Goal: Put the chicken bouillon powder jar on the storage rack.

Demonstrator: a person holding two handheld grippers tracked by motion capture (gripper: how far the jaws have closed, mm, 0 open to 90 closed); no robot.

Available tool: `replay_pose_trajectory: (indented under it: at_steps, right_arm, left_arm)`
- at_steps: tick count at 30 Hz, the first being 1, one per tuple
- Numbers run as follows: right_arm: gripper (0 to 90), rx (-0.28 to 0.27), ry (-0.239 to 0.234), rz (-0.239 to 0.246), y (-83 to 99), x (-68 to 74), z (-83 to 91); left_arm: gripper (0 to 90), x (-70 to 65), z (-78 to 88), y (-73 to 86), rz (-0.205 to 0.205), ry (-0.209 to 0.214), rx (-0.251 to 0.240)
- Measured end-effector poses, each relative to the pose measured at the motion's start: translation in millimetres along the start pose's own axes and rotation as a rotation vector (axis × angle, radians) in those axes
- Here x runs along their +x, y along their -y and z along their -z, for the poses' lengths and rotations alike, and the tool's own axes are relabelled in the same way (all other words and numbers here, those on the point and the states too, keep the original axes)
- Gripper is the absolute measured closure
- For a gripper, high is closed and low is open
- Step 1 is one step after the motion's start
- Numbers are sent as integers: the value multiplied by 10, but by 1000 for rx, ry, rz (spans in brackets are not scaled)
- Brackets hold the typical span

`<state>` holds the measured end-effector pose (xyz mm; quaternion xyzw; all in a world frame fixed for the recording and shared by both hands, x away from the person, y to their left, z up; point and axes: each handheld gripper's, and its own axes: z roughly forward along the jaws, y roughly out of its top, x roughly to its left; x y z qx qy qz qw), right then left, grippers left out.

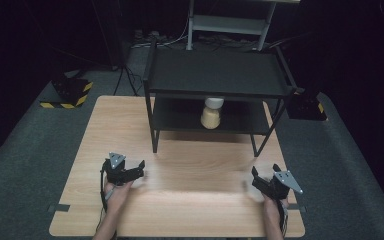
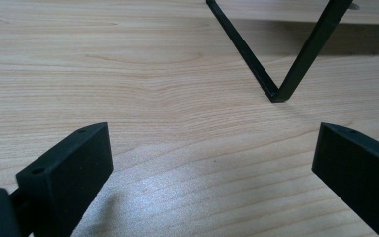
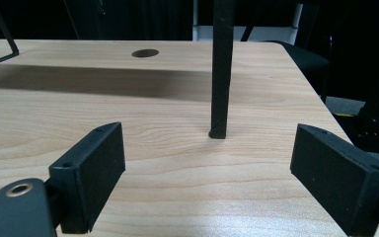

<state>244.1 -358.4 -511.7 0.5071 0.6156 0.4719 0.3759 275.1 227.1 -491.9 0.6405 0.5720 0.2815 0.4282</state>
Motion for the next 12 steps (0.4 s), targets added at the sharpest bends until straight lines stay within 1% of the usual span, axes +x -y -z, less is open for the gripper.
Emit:
replay_pose_trajectory:
  at_steps: [12]
  right_arm:
    - [121,15,-3,23,-21,14,-14]
  left_arm:
    - [22,3,9,5,-1,2,-3]
